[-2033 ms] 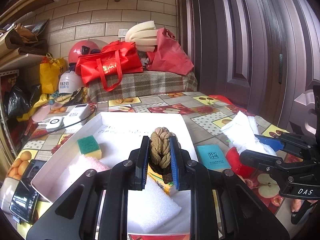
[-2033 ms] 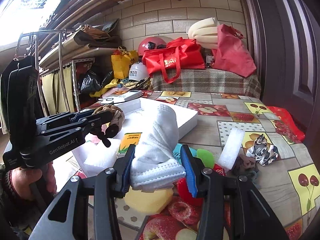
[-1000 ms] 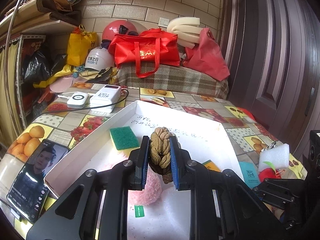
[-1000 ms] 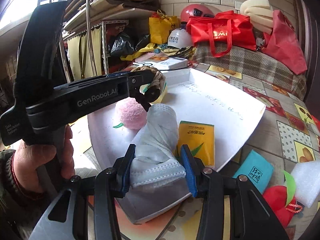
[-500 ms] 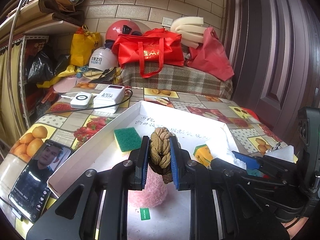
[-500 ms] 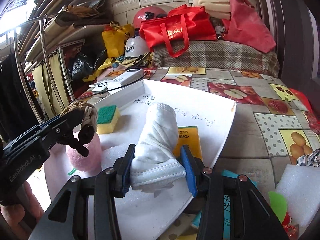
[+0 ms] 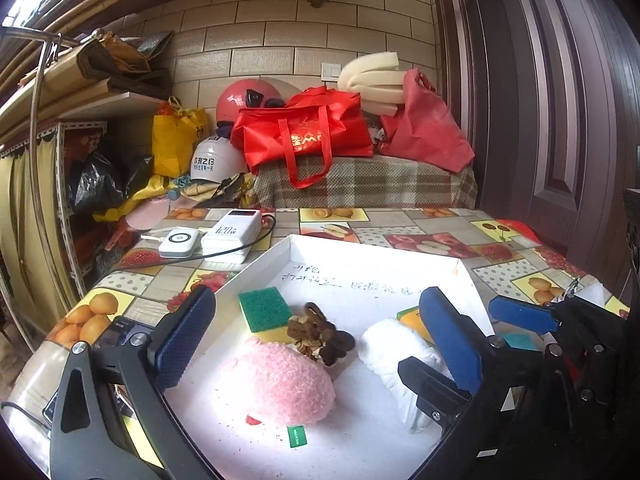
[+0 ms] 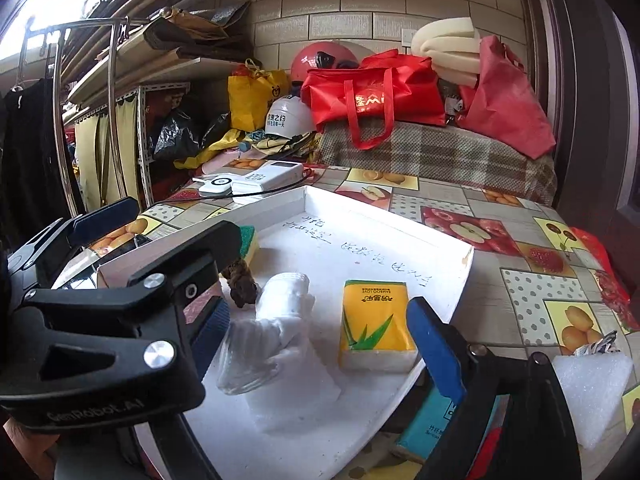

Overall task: Organize soft objects
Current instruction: 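Lower the rope knot into the box with the left tool while the right tool lowers the white mask in, then grasp the yellow hexagonal sponge with the left tool while the right tool grasps the black-white patterned cloth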

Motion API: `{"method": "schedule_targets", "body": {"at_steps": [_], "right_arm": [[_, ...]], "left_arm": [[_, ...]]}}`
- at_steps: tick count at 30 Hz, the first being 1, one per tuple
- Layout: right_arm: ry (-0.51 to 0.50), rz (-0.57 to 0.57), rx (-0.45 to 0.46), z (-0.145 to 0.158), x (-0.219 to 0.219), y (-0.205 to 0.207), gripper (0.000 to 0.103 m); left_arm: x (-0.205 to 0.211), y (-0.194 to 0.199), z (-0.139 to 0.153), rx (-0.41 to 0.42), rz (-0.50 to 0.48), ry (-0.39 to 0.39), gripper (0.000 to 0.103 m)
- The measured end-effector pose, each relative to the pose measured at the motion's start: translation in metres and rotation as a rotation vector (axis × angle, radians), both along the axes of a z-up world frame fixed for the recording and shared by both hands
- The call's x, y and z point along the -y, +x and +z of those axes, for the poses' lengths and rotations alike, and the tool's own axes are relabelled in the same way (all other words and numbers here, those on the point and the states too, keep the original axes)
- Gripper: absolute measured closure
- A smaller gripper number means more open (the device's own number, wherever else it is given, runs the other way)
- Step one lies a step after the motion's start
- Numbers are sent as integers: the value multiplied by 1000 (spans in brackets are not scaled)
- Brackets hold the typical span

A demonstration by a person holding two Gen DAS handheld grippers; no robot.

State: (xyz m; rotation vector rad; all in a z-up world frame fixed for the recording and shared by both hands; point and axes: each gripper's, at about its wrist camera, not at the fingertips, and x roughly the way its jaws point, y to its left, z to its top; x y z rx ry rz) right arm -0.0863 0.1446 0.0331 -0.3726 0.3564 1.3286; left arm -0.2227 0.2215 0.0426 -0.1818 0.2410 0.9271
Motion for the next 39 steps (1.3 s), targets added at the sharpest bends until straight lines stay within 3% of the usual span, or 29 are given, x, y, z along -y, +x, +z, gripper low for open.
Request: {"method": "schedule_targets", "body": {"at_steps": [2,5,27,33,39], "right_arm": [[10,-1,20,1,1,-2,11],[10,-21,24,1,1,-1,0],[80,-41,-7,5,21,2,0],[75,3,-2,4,34,-7,0],[148,86,48,8,77,-18,0]], "left_arm": [[-1,-2,0,7,2,2,0],[-4,-5,0,22,14,-13,0],[-10,-13,0,55,28,-45,0],[-11,-19,0,78,41,-70,0],[-8,-22,-1,94,8,-90,0]]}}
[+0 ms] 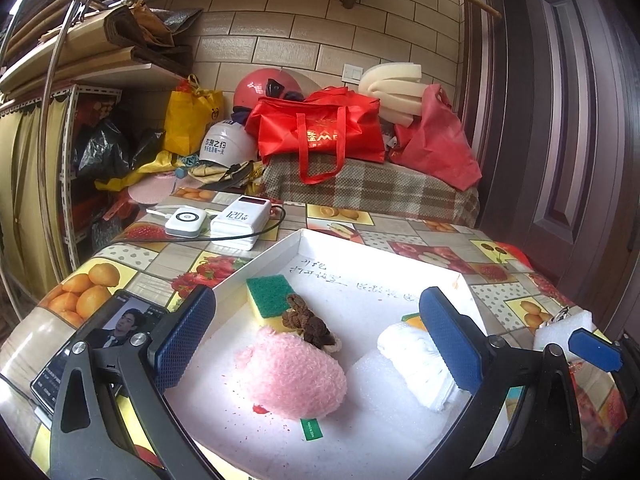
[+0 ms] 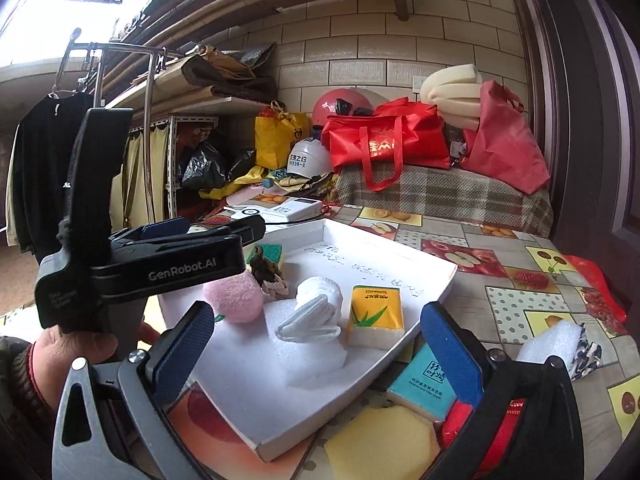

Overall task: Organize soft objects
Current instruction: 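Grasp the yellow hexagonal sponge with the left tool while the right tool grasps the black-white patterned cloth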

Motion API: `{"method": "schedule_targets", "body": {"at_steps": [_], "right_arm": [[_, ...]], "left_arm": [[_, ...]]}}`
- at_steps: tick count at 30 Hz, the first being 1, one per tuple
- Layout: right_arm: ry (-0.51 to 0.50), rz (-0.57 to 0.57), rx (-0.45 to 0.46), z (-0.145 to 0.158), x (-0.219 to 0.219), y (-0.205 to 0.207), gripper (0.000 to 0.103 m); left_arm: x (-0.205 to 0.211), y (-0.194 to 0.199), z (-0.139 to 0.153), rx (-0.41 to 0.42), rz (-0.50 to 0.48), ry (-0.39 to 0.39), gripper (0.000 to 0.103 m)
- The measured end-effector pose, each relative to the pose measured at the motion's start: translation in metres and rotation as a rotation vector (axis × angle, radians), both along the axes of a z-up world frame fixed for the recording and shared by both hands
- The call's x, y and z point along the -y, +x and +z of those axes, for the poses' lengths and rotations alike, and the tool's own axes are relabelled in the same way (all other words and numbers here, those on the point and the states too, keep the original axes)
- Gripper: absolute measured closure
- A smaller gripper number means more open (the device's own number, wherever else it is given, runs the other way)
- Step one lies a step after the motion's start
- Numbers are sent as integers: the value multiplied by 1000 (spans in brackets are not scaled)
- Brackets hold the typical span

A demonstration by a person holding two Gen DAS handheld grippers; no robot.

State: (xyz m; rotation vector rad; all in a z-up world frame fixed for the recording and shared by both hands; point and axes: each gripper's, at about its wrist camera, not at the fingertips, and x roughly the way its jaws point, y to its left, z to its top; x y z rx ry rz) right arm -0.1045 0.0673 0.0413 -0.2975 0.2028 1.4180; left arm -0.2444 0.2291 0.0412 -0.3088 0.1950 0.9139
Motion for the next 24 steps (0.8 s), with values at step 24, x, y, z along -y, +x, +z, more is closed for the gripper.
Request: {"method": "schedule_targets", "body": {"at_steps": [24], "right_arm": [[15,-473,-531,-20,129,184,15]], "left_arm": [[153,116,-12,-377,-651,68,0]]}}
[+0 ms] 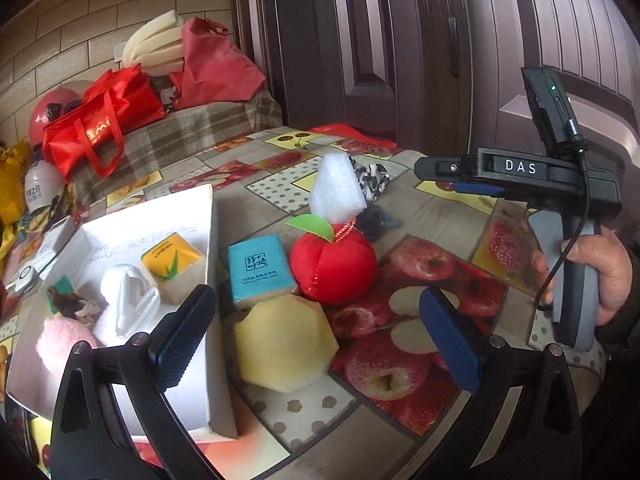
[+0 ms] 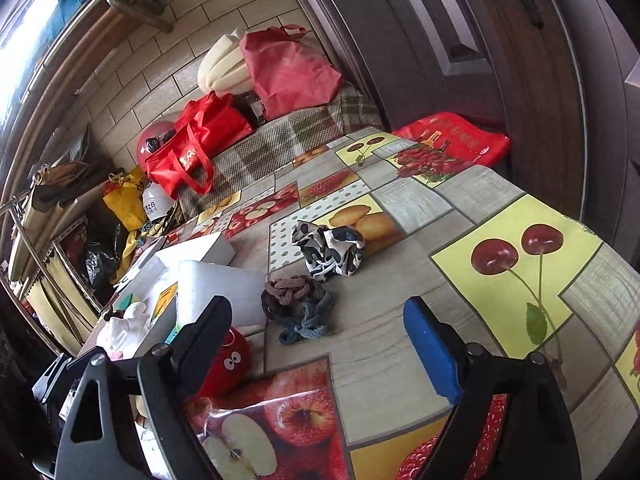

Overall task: Organize soft objects
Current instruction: 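Grasp the yellow hexagonal sponge with the left tool while the right tool grasps the black-white patterned cloth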

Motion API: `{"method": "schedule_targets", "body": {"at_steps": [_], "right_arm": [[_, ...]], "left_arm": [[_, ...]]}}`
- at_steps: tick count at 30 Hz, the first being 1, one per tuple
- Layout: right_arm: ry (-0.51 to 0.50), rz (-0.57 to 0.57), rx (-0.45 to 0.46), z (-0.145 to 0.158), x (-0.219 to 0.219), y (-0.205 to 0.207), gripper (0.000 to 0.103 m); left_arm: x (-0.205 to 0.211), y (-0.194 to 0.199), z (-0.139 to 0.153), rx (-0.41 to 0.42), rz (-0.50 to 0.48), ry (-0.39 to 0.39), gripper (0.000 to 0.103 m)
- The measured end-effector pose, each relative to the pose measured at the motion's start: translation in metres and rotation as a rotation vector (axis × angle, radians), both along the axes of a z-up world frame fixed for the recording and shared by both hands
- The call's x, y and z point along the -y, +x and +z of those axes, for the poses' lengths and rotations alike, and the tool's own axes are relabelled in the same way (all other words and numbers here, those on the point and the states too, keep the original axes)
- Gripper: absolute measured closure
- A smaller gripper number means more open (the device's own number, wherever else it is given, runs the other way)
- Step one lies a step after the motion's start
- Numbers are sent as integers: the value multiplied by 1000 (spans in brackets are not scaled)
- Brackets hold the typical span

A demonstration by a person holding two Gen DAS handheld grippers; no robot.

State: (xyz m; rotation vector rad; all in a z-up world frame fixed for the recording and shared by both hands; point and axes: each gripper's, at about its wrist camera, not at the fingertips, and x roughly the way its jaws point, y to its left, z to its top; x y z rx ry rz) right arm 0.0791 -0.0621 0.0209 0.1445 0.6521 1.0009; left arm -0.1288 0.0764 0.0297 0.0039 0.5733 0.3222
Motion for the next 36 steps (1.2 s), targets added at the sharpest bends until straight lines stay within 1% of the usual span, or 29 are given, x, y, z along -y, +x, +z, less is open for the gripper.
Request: {"method": "schedule_targets", "body": {"at_steps": [3,4,5,6,7,9,10,12,13,14,16,18,20,22,23,24,25,26,27,29,30,32,34,36], "right_arm": [[13,-2,2,1,3,0,15],[17,-5,-2,0,5,1,15],[22,-7,-8,0,5,3,15],[29,-7,-18,-1,6,5,15],[36,-7,-28,-2,7,7,15],[47,-21,-44,-3,8,12,14],[44,-36,-45,-3,8,16,14],[12,-49,-34,-1,0,26,13],[-4,-47,-27,0,-6,32,13],[-16,-45,-18,1,-12,38,13],[-27,-29,6,4,-27,48,13],[-56,11,26,5,-49,55,13],[-109,64,18,2,-77,60,15],[-178,76,-13,-6,-100,66,15],[-213,66,-29,-10,-108,68,21],[-244,66,-48,-14,-115,71,34],[-274,75,-72,-19,-120,75,43],[-283,83,-86,-22,-120,77,50],[-265,85,-85,-21,-117,77,59],[-248,97,-100,-23,-111,77,65],[-230,95,-112,-23,-106,78,69],[-195,81,-134,-22,-96,82,71],[-163,69,-148,-20,-82,82,71],[-141,65,-167,-20,-68,81,71]], "left_arm": [[3,21,-12,-113,6,-1,0],[4,26,-16,-144,-9,-18,0],[3,29,-20,-164,-42,-69,1],[3,29,-23,-172,-84,-138,1],[5,27,-23,-163,-104,-166,1],[12,20,-18,-124,-127,-168,1],[13,13,-14,-85,-128,-166,1],[10,-3,-3,9,-89,-156,1],[6,-8,0,30,-58,-164,1],[1,-10,0,29,-24,-171,1],[-10,-6,-3,-3,27,-196,1],[-14,0,-6,-36,50,-213,1],[-13,5,-8,-62,51,-200,1],[-10,12,-11,-91,56,-173,1],[-10,15,-12,-104,66,-160,1],[-10,18,-14,-116,74,-152,1],[-10,21,-17,-133,83,-148,1],[-11,24,-19,-152,91,-147,2],[-10,26,-21,-165,99,-137,2],[-8,28,-22,-179,98,-119,3],[-8,26,-22,-170,91,-117,10],[-7,20,-18,-130,60,-132,20],[-6,16,-17,-109,-15,-189,21],[4,16,-16,-110,-101,-214,21]]}}
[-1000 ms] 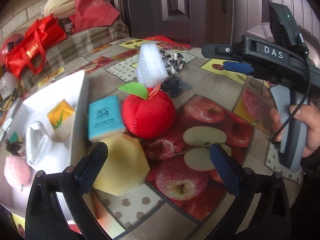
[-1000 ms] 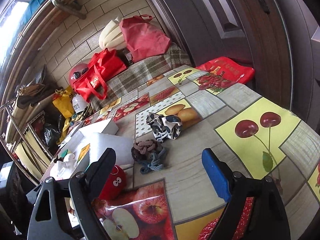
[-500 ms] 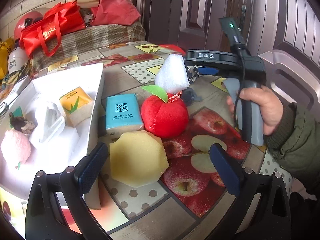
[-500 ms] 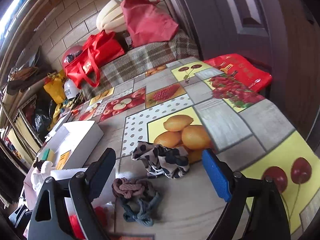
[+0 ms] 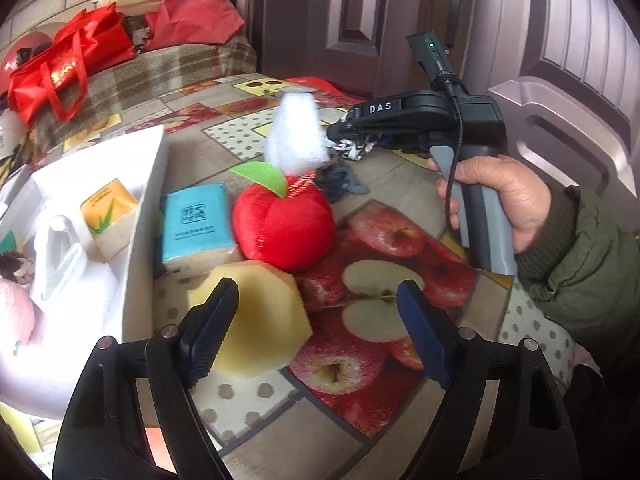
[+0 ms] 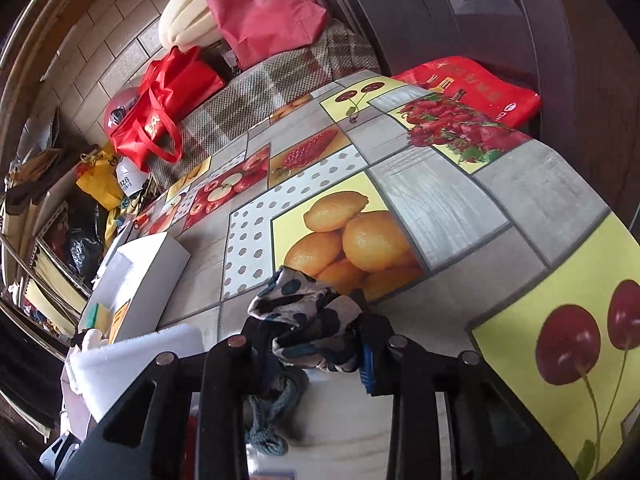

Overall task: Organize soft objects
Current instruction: 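Grasp the yellow hexagonal sponge with the left tool while the right tool grasps the black-white patterned cloth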

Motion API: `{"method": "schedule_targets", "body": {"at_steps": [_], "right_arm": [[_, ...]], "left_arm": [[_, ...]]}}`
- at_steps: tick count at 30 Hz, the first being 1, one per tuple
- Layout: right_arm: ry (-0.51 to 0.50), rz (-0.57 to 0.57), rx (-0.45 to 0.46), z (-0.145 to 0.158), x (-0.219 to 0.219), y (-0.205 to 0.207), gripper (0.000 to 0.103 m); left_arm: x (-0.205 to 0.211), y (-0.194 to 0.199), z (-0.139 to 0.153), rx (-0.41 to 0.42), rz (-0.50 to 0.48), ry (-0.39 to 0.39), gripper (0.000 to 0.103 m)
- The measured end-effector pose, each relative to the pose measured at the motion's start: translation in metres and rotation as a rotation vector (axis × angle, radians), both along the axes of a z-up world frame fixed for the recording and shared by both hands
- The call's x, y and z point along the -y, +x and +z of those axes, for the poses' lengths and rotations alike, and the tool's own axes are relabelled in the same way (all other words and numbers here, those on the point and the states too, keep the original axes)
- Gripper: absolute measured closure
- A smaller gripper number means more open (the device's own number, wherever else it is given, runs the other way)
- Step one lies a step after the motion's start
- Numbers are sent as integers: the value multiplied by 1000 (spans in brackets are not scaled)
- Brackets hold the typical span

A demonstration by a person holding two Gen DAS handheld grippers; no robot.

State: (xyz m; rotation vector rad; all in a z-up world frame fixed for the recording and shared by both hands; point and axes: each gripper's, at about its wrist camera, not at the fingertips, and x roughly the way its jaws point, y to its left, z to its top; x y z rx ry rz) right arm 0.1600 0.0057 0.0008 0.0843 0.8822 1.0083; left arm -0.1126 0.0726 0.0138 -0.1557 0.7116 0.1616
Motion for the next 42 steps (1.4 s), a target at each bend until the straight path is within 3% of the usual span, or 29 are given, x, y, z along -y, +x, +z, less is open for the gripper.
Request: {"method": "schedule_targets", "body": {"at_steps": [3,5,7,12,18,22,27,31,36,40,41,42], "right_arm": [[52,-31,-56,-4,28,3,71],[115,-59,-84,-4,44,8,71],[153,-82,-95,-4,53,12,71],[164,-73,-112,-5,49,14,71],[170,-61,-114,-5,50,13,71],[175,-57,-115,-5,51,13,71],[180,-53,-114,-6,50,13,71],[183,-52,-128,-7,50,13,71],[186,-50,-137,-9,51,15,71],[191,-47,-135,-9,51,14,71],[192,-47,-135,-9,51,14,71],[194,-48,-135,-9,51,14,71]], "left_arm": [[20,-5,9,43,-47,68,21],[22,-12,17,103,41,141,21],[11,-10,20,90,150,182,21],[-21,7,3,-41,217,101,21],[-9,28,-11,-132,167,163,21],[-5,20,-10,-87,103,61,21],[-4,9,-1,-29,142,63,21],[-7,10,-7,-75,149,53,21],[1,21,-16,-148,143,120,21],[4,22,-19,-162,126,141,21],[5,21,-19,-158,120,143,25],[7,20,-18,-148,105,144,48]]}}
